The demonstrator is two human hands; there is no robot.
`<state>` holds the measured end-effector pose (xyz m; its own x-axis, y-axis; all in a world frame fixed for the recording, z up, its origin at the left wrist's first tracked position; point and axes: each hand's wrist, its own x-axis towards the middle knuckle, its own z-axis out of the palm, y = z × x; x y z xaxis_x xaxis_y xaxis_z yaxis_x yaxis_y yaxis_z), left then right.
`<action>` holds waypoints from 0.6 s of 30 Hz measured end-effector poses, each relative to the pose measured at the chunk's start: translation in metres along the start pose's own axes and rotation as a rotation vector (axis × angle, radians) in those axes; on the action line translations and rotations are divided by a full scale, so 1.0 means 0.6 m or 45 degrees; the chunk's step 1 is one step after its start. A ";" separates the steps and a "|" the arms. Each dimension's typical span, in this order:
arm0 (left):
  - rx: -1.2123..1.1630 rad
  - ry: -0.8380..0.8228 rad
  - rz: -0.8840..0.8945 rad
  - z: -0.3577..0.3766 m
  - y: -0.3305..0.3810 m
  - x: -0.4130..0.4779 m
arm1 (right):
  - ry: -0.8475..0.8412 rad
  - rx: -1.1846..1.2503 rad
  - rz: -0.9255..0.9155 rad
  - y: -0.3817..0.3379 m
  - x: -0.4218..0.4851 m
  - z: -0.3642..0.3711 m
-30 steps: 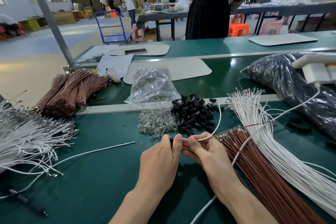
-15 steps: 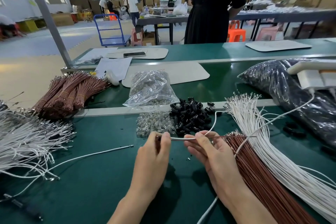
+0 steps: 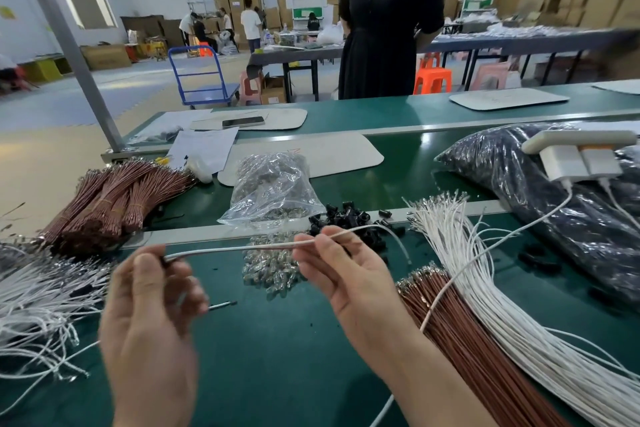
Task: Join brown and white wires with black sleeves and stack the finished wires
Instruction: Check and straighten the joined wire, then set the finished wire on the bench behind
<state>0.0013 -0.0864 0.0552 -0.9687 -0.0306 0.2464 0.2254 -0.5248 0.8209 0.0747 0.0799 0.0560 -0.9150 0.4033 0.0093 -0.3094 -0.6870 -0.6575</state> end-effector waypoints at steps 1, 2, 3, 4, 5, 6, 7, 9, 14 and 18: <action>0.021 0.056 0.064 -0.004 0.010 0.002 | -0.035 0.001 0.025 -0.001 0.009 0.010; 0.043 0.094 0.099 -0.006 0.019 0.009 | -0.082 -0.004 0.042 -0.003 0.019 0.021; 0.070 0.108 0.102 -0.007 0.025 0.016 | -0.135 -0.009 0.051 -0.006 0.029 0.032; 0.096 0.097 0.079 -0.006 0.031 0.025 | -0.189 -0.017 0.047 -0.013 0.038 0.042; 0.108 0.088 0.058 -0.001 0.035 0.033 | -0.234 -0.029 0.025 -0.023 0.048 0.050; 0.112 0.091 0.060 0.007 0.039 0.039 | -0.265 -0.048 -0.011 -0.037 0.058 0.057; 0.117 0.096 0.079 0.021 0.043 0.044 | -0.276 -0.071 -0.058 -0.057 0.069 0.061; 0.153 0.039 0.098 0.058 0.041 0.054 | -0.253 -0.119 -0.186 -0.107 0.093 0.063; 0.431 -0.347 -0.096 0.189 -0.033 0.117 | -0.045 -0.352 -0.426 -0.243 0.172 0.013; 0.928 -0.626 0.044 0.289 -0.134 0.184 | 0.301 -0.386 -0.248 -0.306 0.261 -0.084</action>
<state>-0.1054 0.0998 0.1058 -0.8433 0.4213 0.3337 0.4271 0.1482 0.8920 0.0015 0.2997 0.1399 -0.7518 0.6594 0.0052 -0.3480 -0.3900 -0.8525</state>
